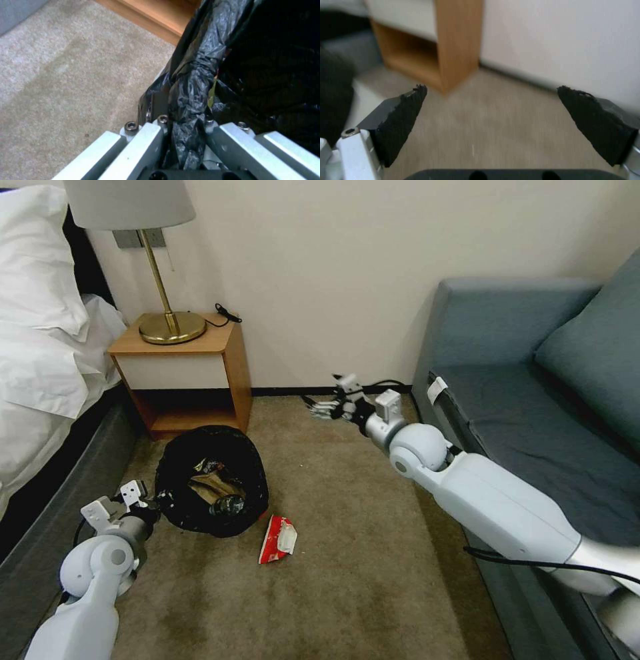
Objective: Pick up the trash bin, then pick up the garbage on the floor and place it into the trash bin.
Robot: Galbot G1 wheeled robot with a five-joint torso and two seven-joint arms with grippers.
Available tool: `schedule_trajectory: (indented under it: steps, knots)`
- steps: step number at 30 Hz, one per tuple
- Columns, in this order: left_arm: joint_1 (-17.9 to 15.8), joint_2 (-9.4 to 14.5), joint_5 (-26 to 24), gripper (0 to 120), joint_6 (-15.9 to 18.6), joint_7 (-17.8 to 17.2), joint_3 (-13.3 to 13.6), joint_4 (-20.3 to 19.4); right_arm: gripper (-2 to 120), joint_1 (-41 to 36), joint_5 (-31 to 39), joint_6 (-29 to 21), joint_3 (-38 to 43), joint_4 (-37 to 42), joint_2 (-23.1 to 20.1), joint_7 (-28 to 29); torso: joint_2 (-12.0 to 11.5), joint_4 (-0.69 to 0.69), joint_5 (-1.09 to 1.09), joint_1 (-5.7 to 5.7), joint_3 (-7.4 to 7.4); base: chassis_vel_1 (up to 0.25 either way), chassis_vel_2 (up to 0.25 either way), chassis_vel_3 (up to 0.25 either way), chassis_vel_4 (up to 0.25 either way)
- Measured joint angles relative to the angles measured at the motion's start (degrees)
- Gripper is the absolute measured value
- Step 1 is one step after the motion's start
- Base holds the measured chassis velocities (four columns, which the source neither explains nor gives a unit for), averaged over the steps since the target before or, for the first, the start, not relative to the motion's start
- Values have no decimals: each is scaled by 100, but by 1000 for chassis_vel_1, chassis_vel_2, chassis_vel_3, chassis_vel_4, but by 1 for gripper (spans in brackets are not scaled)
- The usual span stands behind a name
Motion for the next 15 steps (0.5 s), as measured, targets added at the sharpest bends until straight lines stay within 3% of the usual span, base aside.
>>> schedule_trajectory:
  steps: [6, 11, 14, 15]
  knots:
    - [-124, 8, 58, 0, -5, 12, 56, 47, 100, -264, 911, -626, -372, -174, 118, 468, 0, -1, 0, 0, 0, 0, 0, 0, 0]
    - [-204, -18, 103, 0, -5, 15, 174, 10, 100, -268, 1242, -775, -733, -325, 366, 645, 0, 1, -3, 0, 0, 0, 0, 0, 0]
    - [-298, -92, 129, 0, 23, 13, 255, -393, 100, -267, 1350, -702, -1298, -778, 1094, 651, 0, 0, -1, 0, 0, 0, 0, 0, 0]
    - [-298, -92, 129, 0, 23, 13, 255, -393, 100, -267, 1350, -702, -1298, -778, 1094, 651, 0, 0, -1, 0, 0, 0, 0, 0, 0]
